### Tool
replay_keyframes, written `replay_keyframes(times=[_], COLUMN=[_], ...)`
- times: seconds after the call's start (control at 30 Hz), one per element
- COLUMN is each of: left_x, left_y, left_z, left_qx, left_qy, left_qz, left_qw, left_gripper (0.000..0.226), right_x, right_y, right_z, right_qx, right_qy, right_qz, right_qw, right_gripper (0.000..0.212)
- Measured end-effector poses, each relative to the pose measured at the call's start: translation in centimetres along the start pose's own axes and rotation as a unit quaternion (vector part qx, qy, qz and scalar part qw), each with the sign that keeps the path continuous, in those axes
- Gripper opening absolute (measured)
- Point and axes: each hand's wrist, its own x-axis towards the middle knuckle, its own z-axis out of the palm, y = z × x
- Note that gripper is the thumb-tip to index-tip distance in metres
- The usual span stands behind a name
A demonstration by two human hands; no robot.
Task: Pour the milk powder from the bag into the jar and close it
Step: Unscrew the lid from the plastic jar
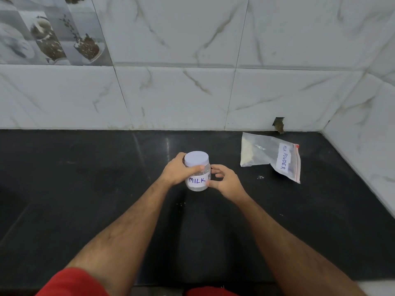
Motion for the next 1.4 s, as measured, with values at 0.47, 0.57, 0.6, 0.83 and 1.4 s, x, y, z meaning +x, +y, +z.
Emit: replay_keyframes(times=[0.47, 0.57, 0.6, 0.83, 1.4], left_x=[-2.3, -2.3, -2.3, -1.9, -3.6], left_y=[4.5, 6.4, 7.3, 11.7, 14.1], left_z=[2.5, 1.8, 1.6, 1.5, 2.6], left_qx=[-0.066, -0.063, -0.08, -0.086, -0.103], left_qy=[-0.147, -0.149, -0.134, -0.162, -0.081], left_qz=[-0.005, 0.068, 0.093, 0.129, 0.132], left_qw=[0.987, 0.984, 0.983, 0.974, 0.983], left_gripper=[0.063, 0.068, 0.064, 0.033, 0.021], right_x=[-5.7, -6.1, -6.3, -6.7, -6.9], right_y=[0.3, 0.0, -0.1, -1.5, -4.6], right_z=[-2.1, -2.5, -2.6, -3.5, -3.8], right_qx=[0.276, 0.318, 0.325, 0.386, 0.2], right_qy=[-0.017, -0.017, -0.019, -0.037, 0.136], right_qz=[0.088, 0.08, 0.074, 0.044, -0.003], right_qw=[0.957, 0.945, 0.943, 0.921, 0.97], right_gripper=[0.087, 0.084, 0.082, 0.1, 0.079])
